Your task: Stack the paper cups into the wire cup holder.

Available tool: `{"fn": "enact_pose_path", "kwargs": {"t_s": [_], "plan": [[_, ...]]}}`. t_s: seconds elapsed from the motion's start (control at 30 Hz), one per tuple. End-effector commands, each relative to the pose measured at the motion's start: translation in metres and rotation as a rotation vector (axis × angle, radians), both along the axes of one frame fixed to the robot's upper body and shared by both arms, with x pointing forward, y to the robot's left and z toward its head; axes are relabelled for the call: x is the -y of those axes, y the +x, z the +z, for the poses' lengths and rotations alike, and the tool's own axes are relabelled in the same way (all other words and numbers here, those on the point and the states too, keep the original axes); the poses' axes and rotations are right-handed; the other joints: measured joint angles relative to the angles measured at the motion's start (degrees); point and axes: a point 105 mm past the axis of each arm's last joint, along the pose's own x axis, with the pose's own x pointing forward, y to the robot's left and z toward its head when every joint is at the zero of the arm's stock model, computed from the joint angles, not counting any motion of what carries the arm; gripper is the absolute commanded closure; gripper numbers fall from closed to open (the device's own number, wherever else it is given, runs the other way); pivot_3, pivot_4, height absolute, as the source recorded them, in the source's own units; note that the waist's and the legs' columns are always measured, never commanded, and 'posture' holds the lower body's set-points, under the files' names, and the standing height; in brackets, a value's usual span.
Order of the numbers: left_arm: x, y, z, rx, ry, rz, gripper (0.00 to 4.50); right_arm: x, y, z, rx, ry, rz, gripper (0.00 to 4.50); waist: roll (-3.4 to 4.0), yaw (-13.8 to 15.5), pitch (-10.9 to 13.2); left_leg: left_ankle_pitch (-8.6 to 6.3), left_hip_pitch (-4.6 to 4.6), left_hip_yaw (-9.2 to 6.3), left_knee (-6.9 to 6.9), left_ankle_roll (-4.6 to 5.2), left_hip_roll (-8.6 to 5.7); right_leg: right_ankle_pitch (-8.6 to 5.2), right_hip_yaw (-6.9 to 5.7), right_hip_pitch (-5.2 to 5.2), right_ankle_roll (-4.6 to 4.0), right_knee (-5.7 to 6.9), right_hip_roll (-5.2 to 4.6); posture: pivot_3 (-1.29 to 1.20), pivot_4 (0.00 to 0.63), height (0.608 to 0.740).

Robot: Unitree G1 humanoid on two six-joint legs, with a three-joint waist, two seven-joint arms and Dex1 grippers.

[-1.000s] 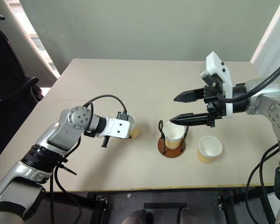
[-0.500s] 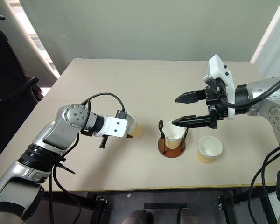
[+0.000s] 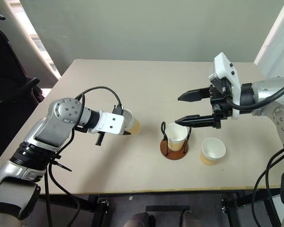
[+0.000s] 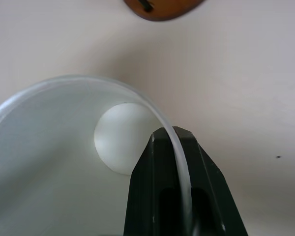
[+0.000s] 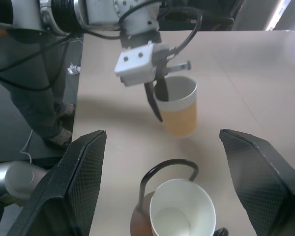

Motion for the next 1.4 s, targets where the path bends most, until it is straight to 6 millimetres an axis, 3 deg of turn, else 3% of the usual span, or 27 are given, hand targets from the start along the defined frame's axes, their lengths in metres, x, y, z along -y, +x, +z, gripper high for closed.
{"fn": "enact_pose_path", "kwargs": {"t_s": [0.03,0.2,0.43,0.73,1.4], "plan": [[0.003,0.001,0.034,0.109,-0.016,-0.042,4.48,0.009,-0.003,0.011,0.054,-0.004,-0.018,0.67,0.0,0.03,0.0,0.0,-0.02,0.0,0.0,0.0,0.0,0.0,0.0,0.0,0.0,-0.01,0.0,0.0,0.15,0.74],[0.034,0.0,0.085,0.143,-0.124,-0.146,4.48,0.02,-0.001,0.012,0.032,-0.018,-0.058,0.67,-0.01,0.36,0.0,0.0,-0.15,-0.01,0.04,0.01,0.0,0.0,-0.01,-0.05,0.01,-0.03,-0.02,0.0,0.15,0.74],[0.06,-0.005,0.102,0.107,-0.116,-0.271,4.48,0.034,-0.004,0.006,0.024,-0.056,-0.1,0.67,0.0,0.25,0.0,-0.05,-0.14,0.03,0.02,0.08,-0.01,0.23,0.0,-0.05,0.5,-0.1,-0.06,0.0,0.15,0.74],[0.079,-0.01,0.096,-0.007,-0.12,-0.367,4.48,0.066,-0.007,0.02,0.052,-0.086,-0.221,0.67,0.0,0.5,0.0,-0.12,-0.22,0.06,0.04,0.18,0.0,0.19,0.0,-0.05,0.59,-0.12,-0.08,0.0,0.15,0.74],[0.117,-0.023,0.078,-0.173,-0.04,-0.525,4.48,0.068,-0.015,0.019,0.064,-0.083,-0.242,0.67,0.0,0.68,0.0,-0.24,-0.25,0.09,0.52,0.35,0.0,0.17,0.0,0.16,0.88,-0.11,-0.08,0.0,0.15,0.74]]}}
